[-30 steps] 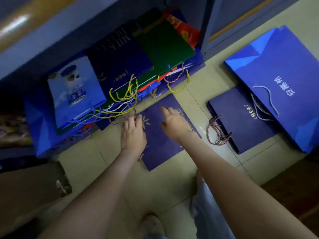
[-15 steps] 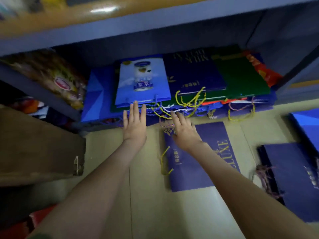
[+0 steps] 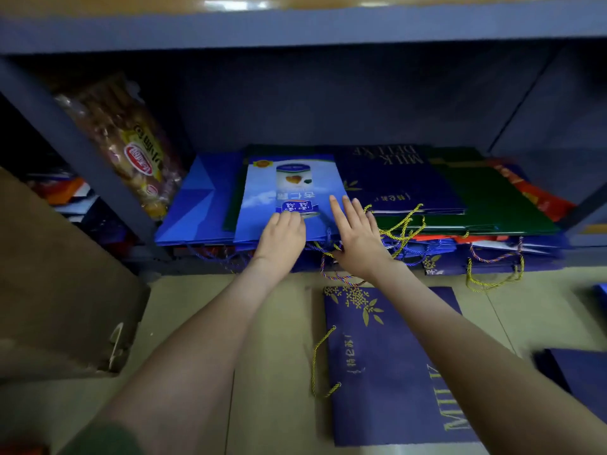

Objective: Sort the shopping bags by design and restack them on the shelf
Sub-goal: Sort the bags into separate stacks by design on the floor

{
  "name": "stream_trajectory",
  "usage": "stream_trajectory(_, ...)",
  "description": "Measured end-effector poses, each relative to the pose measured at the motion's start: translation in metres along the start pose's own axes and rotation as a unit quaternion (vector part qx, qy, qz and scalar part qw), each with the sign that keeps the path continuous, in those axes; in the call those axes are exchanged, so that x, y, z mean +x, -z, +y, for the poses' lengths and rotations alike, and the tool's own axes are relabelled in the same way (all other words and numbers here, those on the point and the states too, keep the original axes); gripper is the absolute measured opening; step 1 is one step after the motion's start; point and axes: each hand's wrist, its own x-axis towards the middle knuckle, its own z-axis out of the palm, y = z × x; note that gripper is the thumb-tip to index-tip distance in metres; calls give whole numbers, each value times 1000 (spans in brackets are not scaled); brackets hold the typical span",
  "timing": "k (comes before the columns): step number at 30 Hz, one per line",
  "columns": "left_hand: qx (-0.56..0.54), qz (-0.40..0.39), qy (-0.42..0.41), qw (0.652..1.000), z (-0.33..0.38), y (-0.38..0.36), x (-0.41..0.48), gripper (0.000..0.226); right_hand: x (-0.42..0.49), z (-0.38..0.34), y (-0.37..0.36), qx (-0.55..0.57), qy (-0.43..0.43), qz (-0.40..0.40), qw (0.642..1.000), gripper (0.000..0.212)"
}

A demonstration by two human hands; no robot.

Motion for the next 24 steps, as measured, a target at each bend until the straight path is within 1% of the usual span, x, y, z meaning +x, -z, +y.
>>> stream_trajectory(1,-18,7,-9,1000,-2,7,-8,27,-4,-2,5,-14,9,4,1000,95)
stream_trajectory(2,-32,18,-14,999,-4,15,-19,31,-9,-4,8,-35,21,10,999,93)
stream_trajectory(4,-53,54,-4,997,-8,27,-46,46,-21,-12,12,-75,48,9,996,85)
stream_trajectory(6,-67,71,0,995,-13,28,-75,50,-37,-24,6,-98,74,-1,992,78)
stream_trajectory(8,-62,65,-8,996,-19,23,-111,51,-59,-41,-9,-108,128,38,985,75)
stream_trajectory(10,-70,46,-24,996,-19,17,-143,52,-80,-50,-32,-93,185,107,973,70)
stream_trajectory(12,-98,35,-39,994,-16,7,-185,54,-106,-66,-56,-88,230,130,960,72)
stream_trajectory(13,-114,14,-46,992,-14,5,-205,56,-119,-74,-66,-92,244,127,957,74)
stream_trajectory(14,-126,-21,-47,991,-11,3,-223,64,-131,-82,-77,-92,258,120,954,75)
stream_trajectory(16,-140,-145,-29,979,-5,-5,-260,82,-153,-99,-102,-108,294,90,945,71)
stream_trajectory(17,-143,-210,0,967,-1,-10,-277,83,-164,-107,-112,-112,311,65,942,68)
stream_trajectory(18,-154,-260,28,953,5,-16,-292,81,-173,-114,-123,-117,325,40,937,66)
stream_trajectory(20,-181,-327,49,926,19,-29,-318,74,-189,-128,-147,-128,345,-30,930,57)
stream_trajectory(22,-209,-366,44,906,28,-38,-339,68,-206,-142,-166,-109,345,-91,928,52)
stream_trajectory(24,-222,-397,20,891,32,-46,-352,65,-218,-151,-171,-112,323,-155,927,52)
